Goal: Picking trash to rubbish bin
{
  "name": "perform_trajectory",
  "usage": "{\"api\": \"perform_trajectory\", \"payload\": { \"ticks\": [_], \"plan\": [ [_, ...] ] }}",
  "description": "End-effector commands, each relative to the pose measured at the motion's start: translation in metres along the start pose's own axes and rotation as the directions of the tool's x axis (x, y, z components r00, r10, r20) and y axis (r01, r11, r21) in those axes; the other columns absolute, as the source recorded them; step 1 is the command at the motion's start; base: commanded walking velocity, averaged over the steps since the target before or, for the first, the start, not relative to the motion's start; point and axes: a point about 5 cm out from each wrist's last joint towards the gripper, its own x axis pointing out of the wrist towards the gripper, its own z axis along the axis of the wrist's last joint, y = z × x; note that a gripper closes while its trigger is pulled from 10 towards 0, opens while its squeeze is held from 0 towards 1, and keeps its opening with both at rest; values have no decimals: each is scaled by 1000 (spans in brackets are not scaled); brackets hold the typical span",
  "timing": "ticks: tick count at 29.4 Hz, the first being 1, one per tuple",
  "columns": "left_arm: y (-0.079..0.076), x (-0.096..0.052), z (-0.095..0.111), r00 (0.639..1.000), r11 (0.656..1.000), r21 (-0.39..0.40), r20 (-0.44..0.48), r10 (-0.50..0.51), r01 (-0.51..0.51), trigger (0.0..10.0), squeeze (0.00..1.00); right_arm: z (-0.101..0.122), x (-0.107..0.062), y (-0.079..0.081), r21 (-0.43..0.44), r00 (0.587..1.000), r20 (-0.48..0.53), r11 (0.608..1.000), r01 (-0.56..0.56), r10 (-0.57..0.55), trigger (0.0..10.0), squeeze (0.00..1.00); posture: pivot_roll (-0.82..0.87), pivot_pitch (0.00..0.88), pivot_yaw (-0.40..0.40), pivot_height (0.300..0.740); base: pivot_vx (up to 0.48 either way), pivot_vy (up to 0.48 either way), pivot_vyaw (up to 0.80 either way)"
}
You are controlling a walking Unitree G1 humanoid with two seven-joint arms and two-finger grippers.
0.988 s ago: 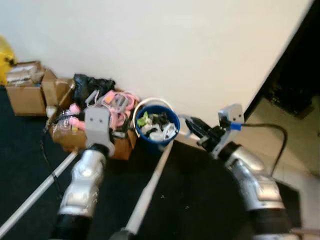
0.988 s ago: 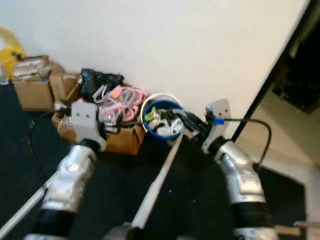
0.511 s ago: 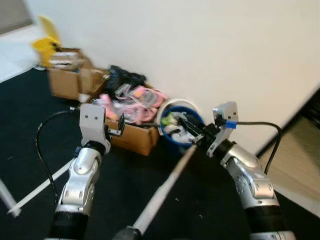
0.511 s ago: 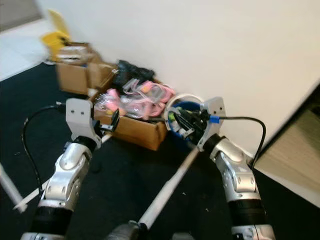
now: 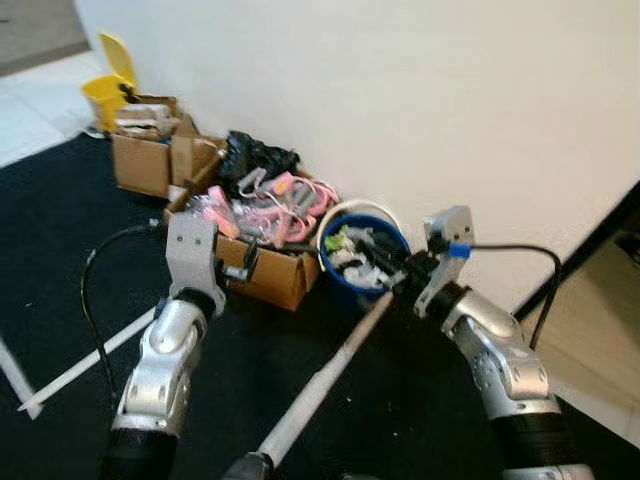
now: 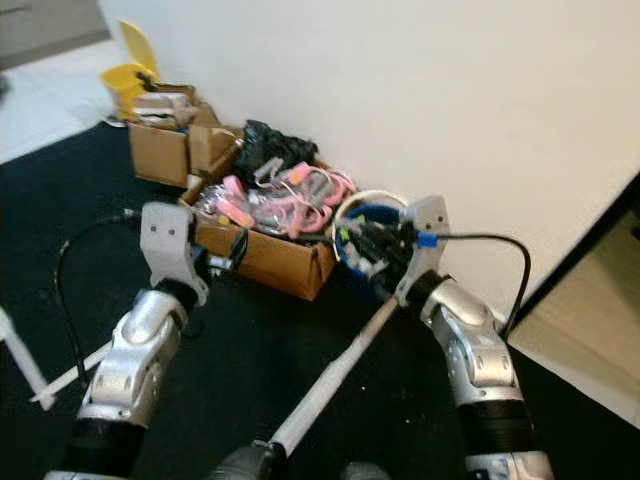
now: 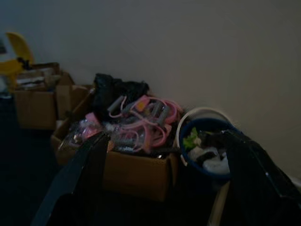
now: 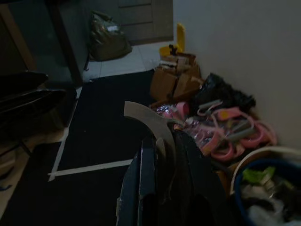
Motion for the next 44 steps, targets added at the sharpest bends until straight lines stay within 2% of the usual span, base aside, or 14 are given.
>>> {"api": "perform_trajectory", "payload": {
  "ticks": [1, 44],
  "plan": [
    [1, 0, -1, 1000, 1000, -20, -8, 3, -3, 10000, 0, 0, 2, 3, -2, 1000, -2, 1000, -18, 18, 10000, 0, -45, 0, -30, 740, 0, 0, 800],
    [2, 1, -1, 1000, 1000, -22, -6, 6, -6, 10000, 0, -7, 1, -1, 0, 1000, -8, 1000, -21, 21, 10000, 0, -47, 0, -34, 740, 0, 0, 796]
  ]
}}
